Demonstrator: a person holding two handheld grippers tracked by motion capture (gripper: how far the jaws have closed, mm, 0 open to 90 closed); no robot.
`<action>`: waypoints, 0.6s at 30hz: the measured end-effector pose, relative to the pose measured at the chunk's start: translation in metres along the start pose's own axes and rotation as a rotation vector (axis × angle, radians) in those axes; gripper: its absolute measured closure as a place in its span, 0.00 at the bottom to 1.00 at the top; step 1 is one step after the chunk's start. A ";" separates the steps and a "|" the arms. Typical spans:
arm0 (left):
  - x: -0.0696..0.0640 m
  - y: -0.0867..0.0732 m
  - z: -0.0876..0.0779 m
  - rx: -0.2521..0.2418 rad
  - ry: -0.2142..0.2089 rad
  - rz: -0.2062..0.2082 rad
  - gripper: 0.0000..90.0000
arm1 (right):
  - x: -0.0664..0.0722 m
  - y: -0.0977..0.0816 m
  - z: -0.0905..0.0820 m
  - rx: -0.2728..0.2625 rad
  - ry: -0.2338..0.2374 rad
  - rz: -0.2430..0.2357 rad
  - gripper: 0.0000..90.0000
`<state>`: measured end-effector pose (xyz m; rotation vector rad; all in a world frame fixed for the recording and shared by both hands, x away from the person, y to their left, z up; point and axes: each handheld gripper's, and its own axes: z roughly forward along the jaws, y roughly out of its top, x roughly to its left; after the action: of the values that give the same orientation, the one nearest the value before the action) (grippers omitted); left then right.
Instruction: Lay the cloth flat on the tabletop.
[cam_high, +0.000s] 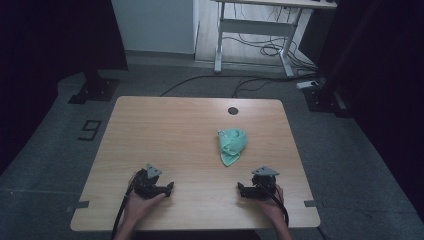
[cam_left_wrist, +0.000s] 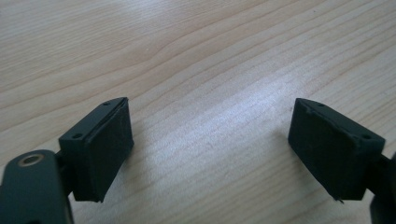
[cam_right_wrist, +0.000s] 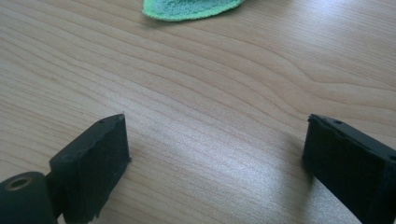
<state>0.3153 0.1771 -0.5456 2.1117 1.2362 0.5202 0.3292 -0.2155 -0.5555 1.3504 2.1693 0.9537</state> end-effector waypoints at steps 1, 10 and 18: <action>-0.001 0.000 -0.002 -0.005 -0.003 0.003 0.15 | 0.000 0.000 0.000 -0.001 -0.001 0.001 0.09; -0.006 -0.004 -0.019 -0.063 -0.038 -0.005 0.17 | -0.001 -0.001 -0.002 -0.013 -0.016 0.019 0.15; -0.001 -0.004 -0.029 -0.087 -0.070 -0.050 0.21 | -0.003 -0.001 -0.004 -0.030 -0.024 0.045 0.17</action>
<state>0.2948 0.1868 -0.5276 2.0041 1.2022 0.4661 0.3275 -0.2197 -0.5533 1.3950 2.1070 0.9772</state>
